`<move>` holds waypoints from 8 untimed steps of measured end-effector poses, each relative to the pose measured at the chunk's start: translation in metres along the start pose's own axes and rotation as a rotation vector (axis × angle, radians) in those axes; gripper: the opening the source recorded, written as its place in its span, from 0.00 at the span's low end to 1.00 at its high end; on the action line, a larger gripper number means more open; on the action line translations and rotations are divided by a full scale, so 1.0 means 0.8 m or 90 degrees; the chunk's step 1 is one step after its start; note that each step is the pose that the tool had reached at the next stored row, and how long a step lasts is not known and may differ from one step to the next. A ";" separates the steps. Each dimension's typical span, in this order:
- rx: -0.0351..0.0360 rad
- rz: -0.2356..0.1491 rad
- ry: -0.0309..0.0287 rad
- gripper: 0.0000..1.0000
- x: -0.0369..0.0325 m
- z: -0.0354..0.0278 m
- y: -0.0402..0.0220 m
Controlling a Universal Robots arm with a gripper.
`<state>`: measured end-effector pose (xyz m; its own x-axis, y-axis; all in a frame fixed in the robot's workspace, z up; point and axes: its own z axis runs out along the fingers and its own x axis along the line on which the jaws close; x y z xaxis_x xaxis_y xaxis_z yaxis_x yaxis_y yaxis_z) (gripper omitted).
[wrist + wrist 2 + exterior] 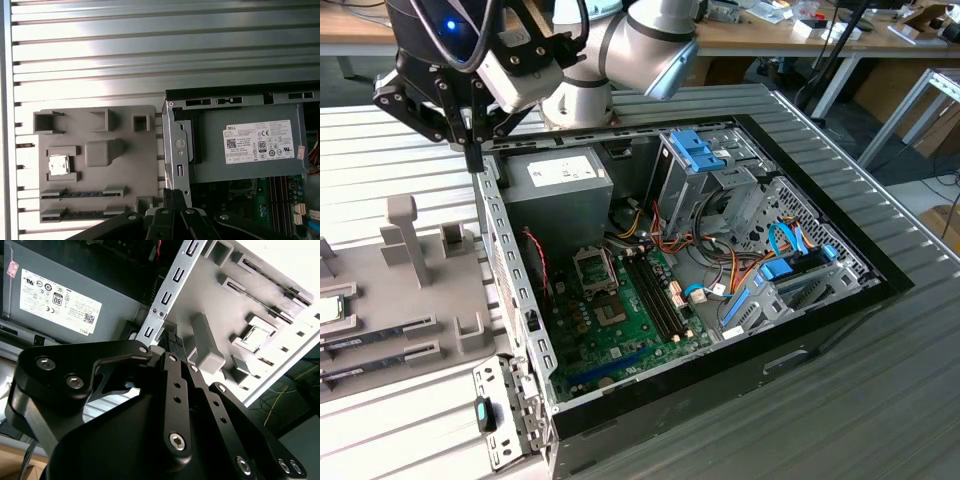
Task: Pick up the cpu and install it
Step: 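Reach for the cpu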
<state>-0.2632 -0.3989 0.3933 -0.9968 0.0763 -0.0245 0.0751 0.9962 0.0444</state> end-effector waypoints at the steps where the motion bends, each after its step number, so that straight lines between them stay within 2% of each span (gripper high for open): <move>1: 0.0000 0.000 0.0000 0.11 0.0007 -0.0001 -0.0001; 8: 0.0000 0.000 0.0000 0.11 0.0089 -0.0003 -0.0007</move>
<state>-0.2704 -0.3989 0.3933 -0.9968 0.0763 -0.0244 0.0751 0.9962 0.0443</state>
